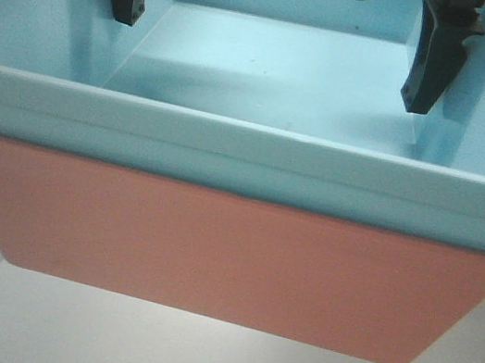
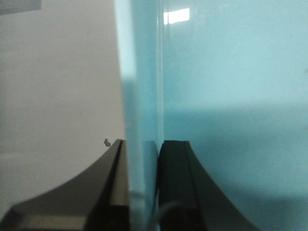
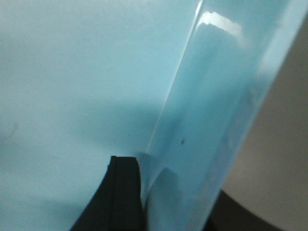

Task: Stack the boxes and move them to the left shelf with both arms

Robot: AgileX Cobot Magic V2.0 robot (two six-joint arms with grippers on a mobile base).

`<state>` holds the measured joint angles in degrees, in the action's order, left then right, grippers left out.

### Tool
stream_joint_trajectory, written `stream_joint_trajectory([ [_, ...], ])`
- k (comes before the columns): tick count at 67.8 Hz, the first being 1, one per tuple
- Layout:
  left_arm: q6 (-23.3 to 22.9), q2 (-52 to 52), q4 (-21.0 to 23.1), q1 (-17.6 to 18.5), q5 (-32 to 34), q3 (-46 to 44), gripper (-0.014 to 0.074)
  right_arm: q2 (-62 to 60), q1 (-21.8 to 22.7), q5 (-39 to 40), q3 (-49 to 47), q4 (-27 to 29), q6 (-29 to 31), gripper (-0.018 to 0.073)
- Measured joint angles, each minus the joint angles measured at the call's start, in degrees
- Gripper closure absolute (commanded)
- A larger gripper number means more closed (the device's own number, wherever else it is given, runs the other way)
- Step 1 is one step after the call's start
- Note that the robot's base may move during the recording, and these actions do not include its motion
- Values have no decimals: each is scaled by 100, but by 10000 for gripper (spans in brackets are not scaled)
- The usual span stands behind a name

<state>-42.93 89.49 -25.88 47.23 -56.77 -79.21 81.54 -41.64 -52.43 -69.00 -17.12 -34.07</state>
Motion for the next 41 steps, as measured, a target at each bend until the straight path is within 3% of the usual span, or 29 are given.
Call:
stream_joint_trajectory([
  [41,0,0,0,0,0,0,599,0,0,0,0,0,0,503],
])
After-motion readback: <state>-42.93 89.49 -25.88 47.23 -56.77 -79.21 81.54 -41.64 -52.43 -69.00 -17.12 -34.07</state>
